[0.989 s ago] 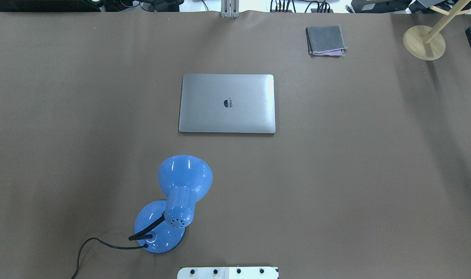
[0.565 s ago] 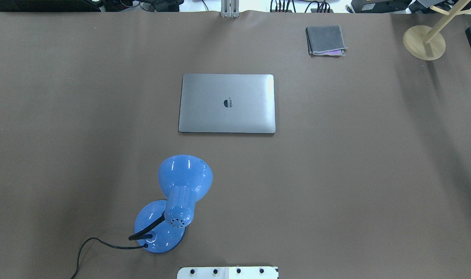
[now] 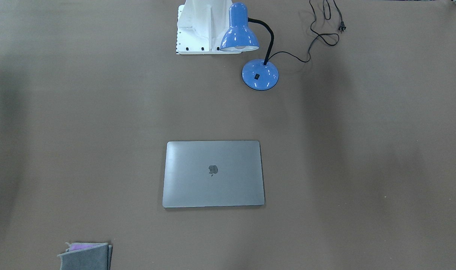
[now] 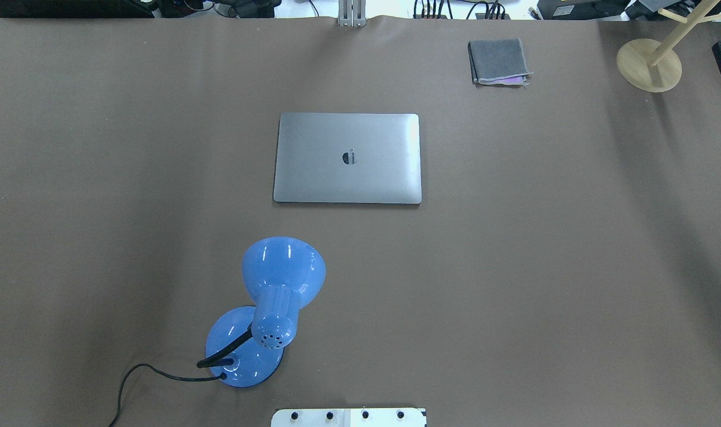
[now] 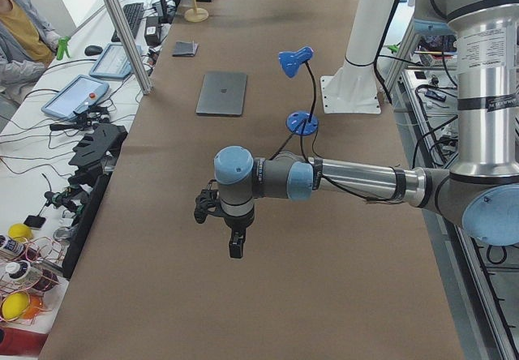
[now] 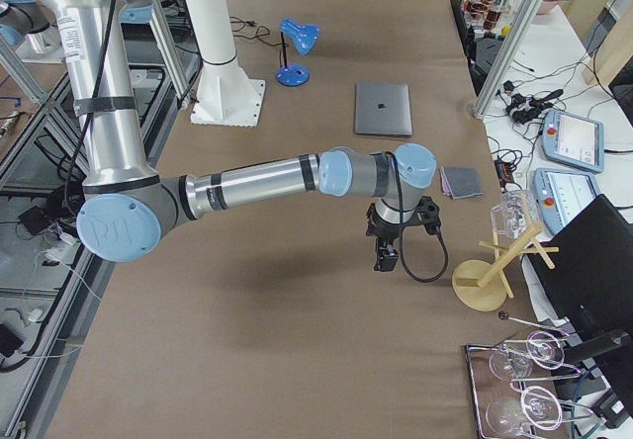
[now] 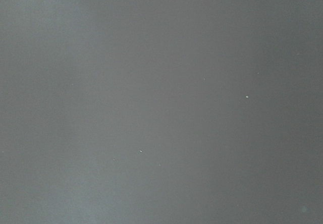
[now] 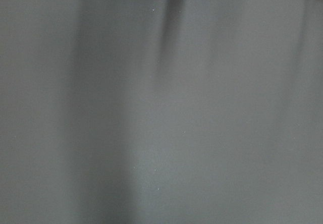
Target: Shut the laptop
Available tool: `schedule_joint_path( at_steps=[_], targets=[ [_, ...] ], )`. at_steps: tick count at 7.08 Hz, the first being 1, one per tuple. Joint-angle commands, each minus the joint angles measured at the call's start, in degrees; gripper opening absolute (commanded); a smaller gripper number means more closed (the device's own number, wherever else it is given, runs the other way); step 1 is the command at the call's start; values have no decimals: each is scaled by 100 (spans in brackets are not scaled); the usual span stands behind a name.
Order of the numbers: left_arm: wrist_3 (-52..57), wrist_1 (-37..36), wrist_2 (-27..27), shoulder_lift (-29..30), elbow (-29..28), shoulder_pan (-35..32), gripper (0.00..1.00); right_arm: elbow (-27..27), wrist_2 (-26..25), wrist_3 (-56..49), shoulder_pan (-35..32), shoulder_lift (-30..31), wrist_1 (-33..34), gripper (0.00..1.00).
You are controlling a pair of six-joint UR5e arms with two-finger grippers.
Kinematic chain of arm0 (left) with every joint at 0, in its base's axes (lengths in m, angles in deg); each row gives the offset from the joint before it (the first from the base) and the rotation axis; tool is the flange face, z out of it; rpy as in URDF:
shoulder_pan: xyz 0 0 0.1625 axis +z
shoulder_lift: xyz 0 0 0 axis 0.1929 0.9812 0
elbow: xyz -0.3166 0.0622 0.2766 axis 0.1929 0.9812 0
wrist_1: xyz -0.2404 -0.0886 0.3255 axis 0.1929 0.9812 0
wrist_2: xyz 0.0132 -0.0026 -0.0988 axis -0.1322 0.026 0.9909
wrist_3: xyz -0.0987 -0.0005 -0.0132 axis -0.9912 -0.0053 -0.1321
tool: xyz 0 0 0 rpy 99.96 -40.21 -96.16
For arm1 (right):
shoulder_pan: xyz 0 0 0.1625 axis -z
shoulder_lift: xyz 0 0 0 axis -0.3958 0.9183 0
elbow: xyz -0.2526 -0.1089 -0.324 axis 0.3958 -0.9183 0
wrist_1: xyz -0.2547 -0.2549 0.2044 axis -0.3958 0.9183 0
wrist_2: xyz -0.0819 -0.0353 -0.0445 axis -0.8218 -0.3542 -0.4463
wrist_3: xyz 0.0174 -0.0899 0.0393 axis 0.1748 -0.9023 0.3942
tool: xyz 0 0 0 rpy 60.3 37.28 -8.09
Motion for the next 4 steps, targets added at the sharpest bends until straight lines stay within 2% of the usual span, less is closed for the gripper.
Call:
schedule_joint_path(
  at_steps=[1, 4],
  targets=[
    [8, 32, -18, 2, -14, -5, 98, 14, 18, 67, -6, -42, 13, 100],
    [-1, 41, 17, 150, 47, 4, 98, 128, 9, 164, -6, -50, -14, 100]
  ],
)
